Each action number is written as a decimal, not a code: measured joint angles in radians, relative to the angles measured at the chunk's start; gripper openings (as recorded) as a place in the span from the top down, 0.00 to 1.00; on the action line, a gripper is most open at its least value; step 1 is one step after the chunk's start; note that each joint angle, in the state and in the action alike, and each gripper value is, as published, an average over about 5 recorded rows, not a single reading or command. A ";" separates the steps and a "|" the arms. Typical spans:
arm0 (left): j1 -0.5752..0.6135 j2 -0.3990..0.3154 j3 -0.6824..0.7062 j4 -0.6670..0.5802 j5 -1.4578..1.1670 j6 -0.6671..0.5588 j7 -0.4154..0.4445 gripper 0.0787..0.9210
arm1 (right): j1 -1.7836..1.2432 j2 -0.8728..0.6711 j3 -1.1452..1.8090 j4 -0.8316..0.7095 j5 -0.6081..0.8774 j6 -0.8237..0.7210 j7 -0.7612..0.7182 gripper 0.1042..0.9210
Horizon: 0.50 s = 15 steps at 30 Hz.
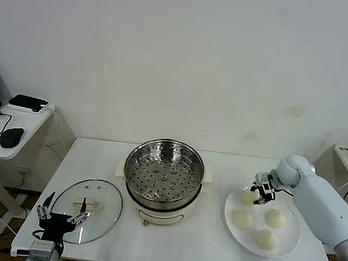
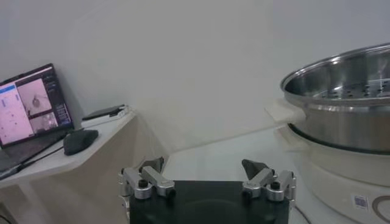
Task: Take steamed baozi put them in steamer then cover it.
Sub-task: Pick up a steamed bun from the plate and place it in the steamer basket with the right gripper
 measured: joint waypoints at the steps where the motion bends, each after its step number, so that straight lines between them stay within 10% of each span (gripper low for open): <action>1: 0.000 0.002 0.001 0.000 0.000 0.000 0.000 0.12 | 0.007 -0.012 -0.006 0.014 0.013 -0.002 -0.001 0.49; 15: -0.015 0.032 0.012 0.010 -0.018 0.006 0.004 0.12 | 0.305 -0.096 -0.215 0.148 0.276 -0.049 0.016 0.49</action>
